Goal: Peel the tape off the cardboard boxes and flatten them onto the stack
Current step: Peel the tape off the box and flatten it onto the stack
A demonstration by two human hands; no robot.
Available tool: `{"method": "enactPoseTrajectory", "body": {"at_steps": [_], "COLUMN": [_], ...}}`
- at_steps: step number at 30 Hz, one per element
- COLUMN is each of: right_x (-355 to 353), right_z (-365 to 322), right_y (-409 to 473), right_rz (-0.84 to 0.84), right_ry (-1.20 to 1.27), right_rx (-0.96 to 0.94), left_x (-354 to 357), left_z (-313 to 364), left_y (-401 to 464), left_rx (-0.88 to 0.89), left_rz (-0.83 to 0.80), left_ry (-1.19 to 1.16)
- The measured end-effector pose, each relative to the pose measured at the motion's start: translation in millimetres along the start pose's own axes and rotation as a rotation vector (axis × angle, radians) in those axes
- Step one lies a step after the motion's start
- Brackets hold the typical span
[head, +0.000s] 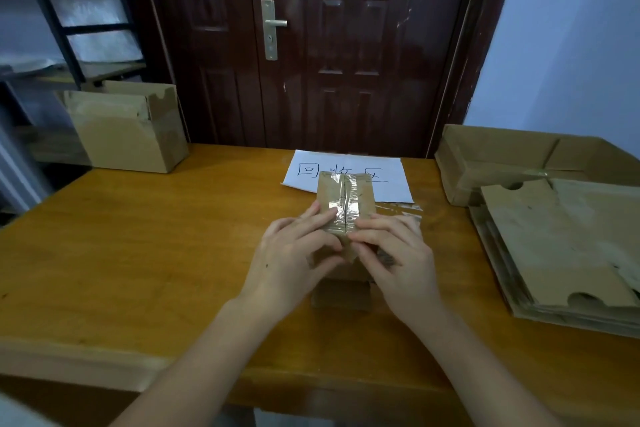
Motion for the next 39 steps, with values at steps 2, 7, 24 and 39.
{"method": "enactPoseTrajectory", "body": {"at_steps": [2,7,24,39], "right_x": [-1.6,-4.5,-12.7,-7.7], "right_z": [1.2,4.1,-21.2,-22.8], "right_y": [-0.3,-1.7,20.9,10.3], "right_rz": [-0.016,-0.094,-0.269,-0.175], "right_ry": [-0.004,-0.036,-0.245,-0.241], "right_rx": [-0.014,-0.026,-0.165,-0.283], "left_x": [1.4,4.1,-11.1,-18.7], "left_z": [2.4,8.5,8.6,7.9], "left_y": [0.9,-2.2,0.8,-4.0], "left_rx": [0.031,0.265,0.240,0.210], "left_rz": [0.066,0.168,0.186,0.135], "left_ry": [0.038,0.182,0.200,0.159]}}
Point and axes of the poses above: each hand's wrist, its own y-axis towards the middle knuckle, its own x-axis out of the palm, z = x × y, the point moved 4 cm from there along y, towards the middle knuckle
